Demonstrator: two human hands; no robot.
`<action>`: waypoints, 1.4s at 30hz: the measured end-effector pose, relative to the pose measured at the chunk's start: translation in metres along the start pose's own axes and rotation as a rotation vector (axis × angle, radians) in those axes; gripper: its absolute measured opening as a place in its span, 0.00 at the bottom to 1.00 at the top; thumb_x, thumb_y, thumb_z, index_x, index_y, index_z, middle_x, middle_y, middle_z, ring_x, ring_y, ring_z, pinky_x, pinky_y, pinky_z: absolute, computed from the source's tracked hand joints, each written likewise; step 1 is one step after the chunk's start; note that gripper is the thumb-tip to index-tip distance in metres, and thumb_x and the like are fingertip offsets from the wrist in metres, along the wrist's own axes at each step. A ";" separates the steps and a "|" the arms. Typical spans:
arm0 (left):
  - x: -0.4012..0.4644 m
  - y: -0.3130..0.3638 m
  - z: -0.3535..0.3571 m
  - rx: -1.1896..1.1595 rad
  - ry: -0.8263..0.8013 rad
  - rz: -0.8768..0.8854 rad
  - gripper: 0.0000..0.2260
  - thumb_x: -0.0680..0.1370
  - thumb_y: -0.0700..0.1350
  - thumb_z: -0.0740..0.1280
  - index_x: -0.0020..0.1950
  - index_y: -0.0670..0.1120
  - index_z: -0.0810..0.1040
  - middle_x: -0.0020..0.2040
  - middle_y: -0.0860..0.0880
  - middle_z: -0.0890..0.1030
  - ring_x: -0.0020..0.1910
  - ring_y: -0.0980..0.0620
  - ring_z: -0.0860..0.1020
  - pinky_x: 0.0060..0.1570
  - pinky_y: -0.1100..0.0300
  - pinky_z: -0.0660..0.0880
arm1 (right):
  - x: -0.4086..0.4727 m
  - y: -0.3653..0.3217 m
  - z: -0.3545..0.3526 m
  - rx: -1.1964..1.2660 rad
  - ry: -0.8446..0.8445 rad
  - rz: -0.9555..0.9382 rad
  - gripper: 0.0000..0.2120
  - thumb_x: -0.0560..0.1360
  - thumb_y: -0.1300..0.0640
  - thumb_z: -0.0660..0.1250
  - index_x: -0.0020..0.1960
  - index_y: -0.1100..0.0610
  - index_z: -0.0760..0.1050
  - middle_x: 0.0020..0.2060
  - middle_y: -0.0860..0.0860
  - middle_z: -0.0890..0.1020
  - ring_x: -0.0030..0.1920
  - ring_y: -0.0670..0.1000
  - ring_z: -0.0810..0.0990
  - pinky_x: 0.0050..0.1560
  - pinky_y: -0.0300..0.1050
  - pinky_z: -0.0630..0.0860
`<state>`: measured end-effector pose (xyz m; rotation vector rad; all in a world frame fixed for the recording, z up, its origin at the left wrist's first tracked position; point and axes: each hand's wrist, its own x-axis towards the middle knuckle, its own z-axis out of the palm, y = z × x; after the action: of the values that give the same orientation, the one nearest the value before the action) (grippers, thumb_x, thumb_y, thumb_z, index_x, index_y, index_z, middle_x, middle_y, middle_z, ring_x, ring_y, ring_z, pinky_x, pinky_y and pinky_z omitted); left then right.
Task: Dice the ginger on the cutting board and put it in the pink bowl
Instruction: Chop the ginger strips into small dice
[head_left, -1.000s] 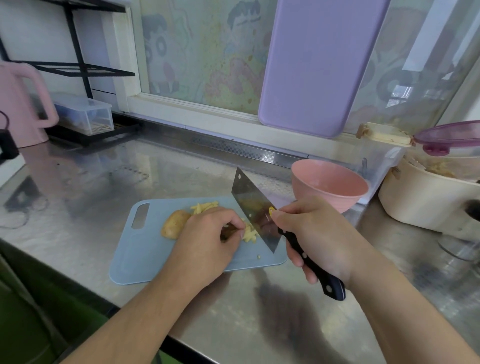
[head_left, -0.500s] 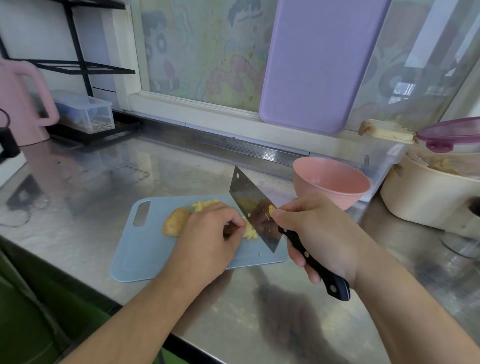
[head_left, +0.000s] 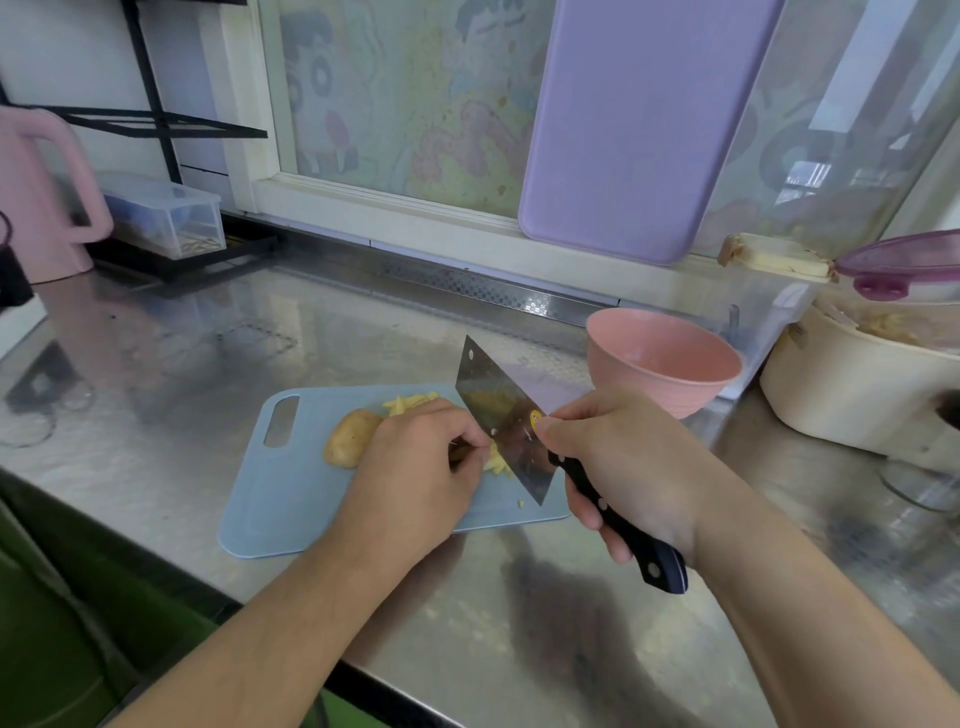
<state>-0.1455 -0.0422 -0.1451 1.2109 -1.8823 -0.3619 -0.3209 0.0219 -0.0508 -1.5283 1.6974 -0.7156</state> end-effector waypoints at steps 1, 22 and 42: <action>0.000 0.000 0.000 -0.001 0.002 0.000 0.07 0.76 0.39 0.75 0.43 0.52 0.85 0.44 0.61 0.82 0.48 0.62 0.80 0.49 0.66 0.76 | 0.001 -0.001 0.001 -0.005 0.002 0.006 0.19 0.85 0.56 0.61 0.35 0.57 0.73 0.22 0.59 0.74 0.16 0.53 0.69 0.24 0.37 0.65; 0.000 0.000 -0.006 -0.138 -0.031 -0.090 0.08 0.77 0.39 0.75 0.45 0.54 0.85 0.46 0.59 0.83 0.49 0.64 0.81 0.50 0.74 0.74 | 0.004 0.007 0.009 0.017 0.046 -0.022 0.20 0.87 0.54 0.61 0.50 0.71 0.77 0.21 0.57 0.74 0.15 0.54 0.69 0.24 0.40 0.66; -0.001 0.002 -0.005 -0.048 0.009 -0.104 0.07 0.76 0.41 0.75 0.41 0.53 0.85 0.38 0.59 0.83 0.43 0.62 0.81 0.45 0.65 0.77 | -0.007 -0.001 0.005 0.057 0.018 -0.050 0.26 0.86 0.52 0.62 0.29 0.51 0.75 0.21 0.57 0.74 0.15 0.53 0.68 0.25 0.40 0.65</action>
<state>-0.1430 -0.0391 -0.1414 1.2793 -1.7975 -0.4545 -0.3164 0.0293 -0.0514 -1.5334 1.6425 -0.7991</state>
